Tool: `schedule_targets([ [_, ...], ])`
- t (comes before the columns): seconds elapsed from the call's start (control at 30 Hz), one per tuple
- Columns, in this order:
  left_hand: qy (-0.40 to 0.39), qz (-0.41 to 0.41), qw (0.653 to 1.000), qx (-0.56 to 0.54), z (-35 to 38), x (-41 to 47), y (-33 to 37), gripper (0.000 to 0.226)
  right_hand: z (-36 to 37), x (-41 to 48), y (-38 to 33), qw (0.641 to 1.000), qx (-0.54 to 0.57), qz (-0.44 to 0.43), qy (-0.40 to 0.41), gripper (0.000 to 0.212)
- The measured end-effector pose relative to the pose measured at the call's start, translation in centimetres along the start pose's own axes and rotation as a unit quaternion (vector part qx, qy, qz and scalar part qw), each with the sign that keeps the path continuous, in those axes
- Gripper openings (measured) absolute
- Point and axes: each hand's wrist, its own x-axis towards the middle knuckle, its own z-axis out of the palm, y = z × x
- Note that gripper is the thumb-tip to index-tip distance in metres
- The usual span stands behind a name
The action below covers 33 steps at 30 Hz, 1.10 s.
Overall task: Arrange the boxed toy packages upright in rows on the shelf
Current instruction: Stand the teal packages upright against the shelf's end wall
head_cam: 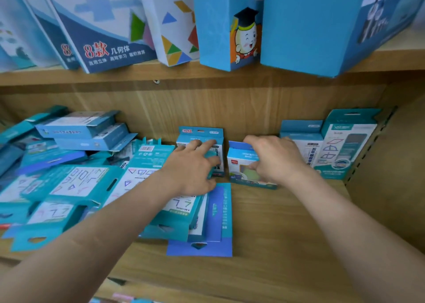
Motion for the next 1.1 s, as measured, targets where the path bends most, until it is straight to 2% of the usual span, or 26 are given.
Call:
schedule_targets([
  [0.1, -0.012, 0.002, 0.999, -0.045, -0.1, -1.3, -0.1, 0.048, -0.1, 0.6, -0.4, 0.999, 0.022, 0.024, 0.009, 0.037],
  [0.33, -0.013, 0.032, 0.998, -0.056, 0.6, -4.0, -0.5, 0.049, -0.2, 2.6, -1.0, 0.998, 0.024, 0.046, 0.045, 0.035],
  [0.53, -0.031, 0.047, 0.993, -0.099, 0.0, -3.9, -1.2, 0.049, 0.5, 3.1, -1.5, 0.998, 0.047, 0.034, 0.016, 0.04],
  [0.63, 0.013, 0.017, 0.992, -0.123, -1.0, -3.0, -2.5, 0.049, 0.8, 3.1, -1.6, 0.998, 0.024, 0.048, 0.044, 0.041],
  [0.73, 0.095, -0.035, 0.99, -0.096, -1.9, -0.9, -4.8, 0.056, 0.8, 3.2, -1.6, 0.998, 0.002, 0.046, 0.046, 0.045],
  [0.77, 0.093, -0.052, 0.991, -0.083, -2.1, -0.1, -5.5, 0.058, 0.8, 3.2, -1.6, 0.998, -0.004, 0.049, 0.045, 0.047],
  [0.87, 0.018, -0.075, 0.996, -0.033, -2.3, 1.8, -6.9, 0.053, 1.0, 3.1, -1.7, 0.997, -0.018, 0.05, 0.05, 0.051],
  [0.97, 0.032, -0.082, 0.996, 0.005, -2.4, 2.8, -7.6, 0.047, 1.3, 2.9, -1.6, 0.995, -0.033, 0.057, 0.08, 0.056],
  [1.1, 0.149, -0.085, 0.97, -0.171, -2.3, 2.2, -9.9, 0.046, 1.6, 2.3, -1.5, 0.99, 0.001, 0.079, 0.12, 0.062],
])
